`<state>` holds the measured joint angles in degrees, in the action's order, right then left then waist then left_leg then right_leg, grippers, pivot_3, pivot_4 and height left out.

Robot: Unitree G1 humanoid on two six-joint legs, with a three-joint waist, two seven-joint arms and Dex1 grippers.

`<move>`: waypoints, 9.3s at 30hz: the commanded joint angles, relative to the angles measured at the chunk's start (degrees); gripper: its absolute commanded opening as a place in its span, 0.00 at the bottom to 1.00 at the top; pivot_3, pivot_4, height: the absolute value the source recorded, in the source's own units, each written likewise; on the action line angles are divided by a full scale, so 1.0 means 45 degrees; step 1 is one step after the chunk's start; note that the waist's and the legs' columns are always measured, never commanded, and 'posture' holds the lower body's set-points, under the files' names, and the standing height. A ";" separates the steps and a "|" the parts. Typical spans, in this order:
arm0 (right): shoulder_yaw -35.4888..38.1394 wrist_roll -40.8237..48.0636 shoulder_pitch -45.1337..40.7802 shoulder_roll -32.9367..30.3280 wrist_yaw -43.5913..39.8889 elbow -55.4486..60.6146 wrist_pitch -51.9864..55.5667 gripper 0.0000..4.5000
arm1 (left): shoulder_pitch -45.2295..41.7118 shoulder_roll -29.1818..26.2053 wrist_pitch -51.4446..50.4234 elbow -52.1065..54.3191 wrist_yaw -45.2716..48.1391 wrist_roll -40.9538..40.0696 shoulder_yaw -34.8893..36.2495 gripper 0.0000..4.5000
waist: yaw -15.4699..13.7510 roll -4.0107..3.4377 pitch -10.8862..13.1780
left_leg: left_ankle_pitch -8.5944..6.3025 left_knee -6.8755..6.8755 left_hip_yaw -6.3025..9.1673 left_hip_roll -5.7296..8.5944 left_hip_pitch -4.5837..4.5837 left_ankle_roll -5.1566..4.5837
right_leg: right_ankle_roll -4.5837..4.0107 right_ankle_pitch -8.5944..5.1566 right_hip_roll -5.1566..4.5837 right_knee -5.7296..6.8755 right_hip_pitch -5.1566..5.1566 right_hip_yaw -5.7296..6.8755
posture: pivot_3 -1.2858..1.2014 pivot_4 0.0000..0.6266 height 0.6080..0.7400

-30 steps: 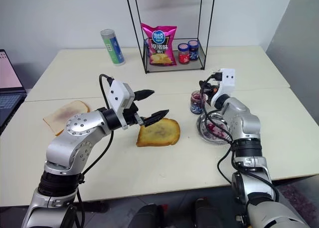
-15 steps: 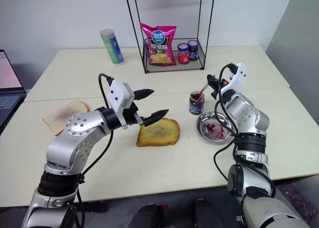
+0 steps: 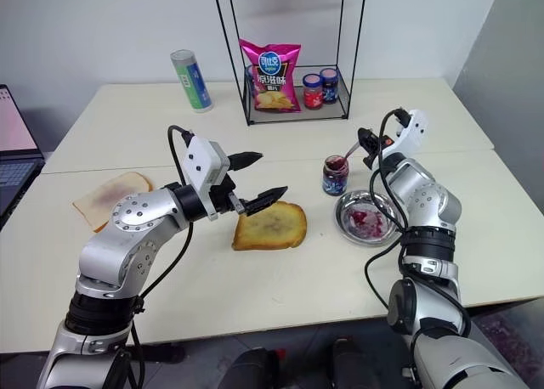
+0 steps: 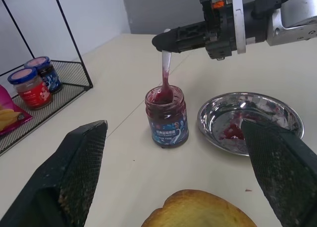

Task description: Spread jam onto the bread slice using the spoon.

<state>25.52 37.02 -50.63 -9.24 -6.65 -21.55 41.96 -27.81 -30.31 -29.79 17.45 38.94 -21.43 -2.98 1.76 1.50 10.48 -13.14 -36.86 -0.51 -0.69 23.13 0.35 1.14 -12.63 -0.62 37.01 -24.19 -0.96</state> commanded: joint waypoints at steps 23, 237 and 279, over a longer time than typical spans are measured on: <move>0.0845 0.1236 -0.0631 -0.0350 0.0711 -0.0068 -0.0016 0.01 | -0.0298 -0.0005 0.0232 0.0185 0.0069 0.0037 0.0219 1.00 | 0.0002 0.0000 0.0000 | 0.0000 0.0001 -0.0001 0.0000 0.0002 0.0000 | 0.0012 -0.0007 0.0000 -0.0004 0.0000 -0.0001 | 0.52 0.24 1.00; 0.0797 0.5512 0.7832 -0.2660 0.0402 0.7535 0.0976 0.01 | -0.1475 0.0335 0.1307 -0.1070 0.3248 -0.0035 -0.3301 1.00 | 0.0048 -0.0004 0.0012 | -0.0002 0.0041 -0.0003 0.0001 -0.0012 -0.0002 | 0.0015 -0.0052 0.0012 -0.0010 -0.0003 -0.0008 | 0.52 0.24 1.00; -0.0133 0.3912 0.5235 -0.6006 -0.2884 0.5387 0.1724 0.98 | -0.0217 -0.1573 -0.0546 -0.0546 0.2526 -0.0463 0.0051 1.00 | 0.0015 -0.0019 0.0021 | -0.0003 0.0030 0.0001 -0.0003 -0.0013 -0.0003 | 0.0017 -0.0050 0.0023 -0.0001 0.0002 -0.0007 | 0.52 0.24 1.00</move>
<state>28.92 53.02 -26.50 -32.74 -12.39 -4.38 46.45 -29.05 -35.77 -30.72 14.43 50.21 -21.72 -6.55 1.83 1.42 10.58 -13.16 -36.70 -0.51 -0.72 23.06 0.33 1.22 -12.86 -0.50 36.98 -24.19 -0.99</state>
